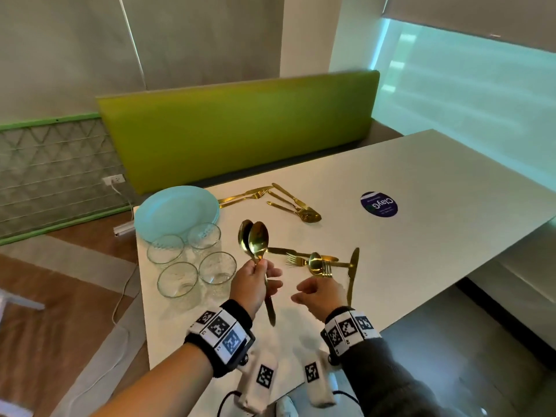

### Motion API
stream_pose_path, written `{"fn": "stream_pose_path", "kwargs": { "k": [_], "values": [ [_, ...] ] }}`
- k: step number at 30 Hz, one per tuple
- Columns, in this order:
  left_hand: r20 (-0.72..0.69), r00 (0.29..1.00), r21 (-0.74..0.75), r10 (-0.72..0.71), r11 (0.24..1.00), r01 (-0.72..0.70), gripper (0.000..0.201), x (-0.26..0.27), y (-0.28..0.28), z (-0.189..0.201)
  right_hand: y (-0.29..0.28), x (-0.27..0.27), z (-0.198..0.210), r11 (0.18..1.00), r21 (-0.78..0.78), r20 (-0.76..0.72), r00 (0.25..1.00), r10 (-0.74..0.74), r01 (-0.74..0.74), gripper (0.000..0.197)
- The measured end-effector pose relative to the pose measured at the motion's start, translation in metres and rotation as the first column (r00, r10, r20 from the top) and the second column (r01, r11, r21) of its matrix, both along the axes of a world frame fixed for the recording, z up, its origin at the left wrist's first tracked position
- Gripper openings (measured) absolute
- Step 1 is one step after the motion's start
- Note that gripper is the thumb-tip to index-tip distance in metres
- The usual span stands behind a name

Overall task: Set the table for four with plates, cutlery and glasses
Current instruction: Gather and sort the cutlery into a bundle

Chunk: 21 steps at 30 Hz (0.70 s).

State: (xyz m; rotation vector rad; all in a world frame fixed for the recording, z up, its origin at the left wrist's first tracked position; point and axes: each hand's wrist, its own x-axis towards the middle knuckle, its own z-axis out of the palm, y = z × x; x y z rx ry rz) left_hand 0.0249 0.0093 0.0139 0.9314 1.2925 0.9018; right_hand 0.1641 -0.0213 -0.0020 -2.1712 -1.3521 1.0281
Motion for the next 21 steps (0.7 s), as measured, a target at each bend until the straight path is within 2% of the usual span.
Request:
{"fn": "stream_pose_path", "kwargs": {
  "k": [2, 4, 11, 16, 18, 19, 21],
  "values": [
    [-0.011, 1.0, -0.007, 0.0, 1.0, 0.0, 0.03, 0.004, 0.009, 0.0, 0.006, 0.023, -0.02, 0.994, -0.075, 0.167, 0.984, -0.061, 0.074, 0.024],
    [-0.048, 0.999, -0.017, -0.016, 1.0, 0.015, 0.03, 0.008, 0.016, -0.004, 0.013, 0.038, -0.035, 0.984, -0.154, 0.253, 0.966, -0.051, 0.093, 0.023],
    [-0.115, 0.992, -0.096, -0.056, 0.994, 0.045, 0.029, 0.023, 0.031, -0.019, 0.041, 0.049, -0.056, 0.962, -0.242, 0.305, 0.951, -0.051, 0.129, 0.021],
    [-0.088, 0.995, -0.149, -0.049, 0.988, 0.035, 0.022, 0.032, 0.045, -0.017, 0.05, 0.052, -0.056, 0.952, -0.298, 0.245, 0.969, -0.001, 0.076, 0.027],
    [-0.054, 0.998, -0.16, -0.042, 0.987, 0.033, 0.021, 0.037, 0.053, -0.016, 0.058, 0.053, -0.046, 0.954, -0.295, 0.191, 0.981, 0.012, 0.046, 0.023],
    [-0.043, 0.998, -0.166, -0.04, 0.986, 0.032, 0.02, 0.04, 0.057, -0.016, 0.063, 0.055, -0.04, 0.964, -0.263, 0.143, 0.99, -0.002, 0.04, 0.018],
    [-0.035, 0.998, -0.184, -0.048, 0.982, 0.041, 0.02, 0.044, 0.066, -0.015, 0.074, 0.056, -0.022, 0.98, -0.186, -0.065, 0.994, -0.083, 0.07, 0.022]
  ]
}}
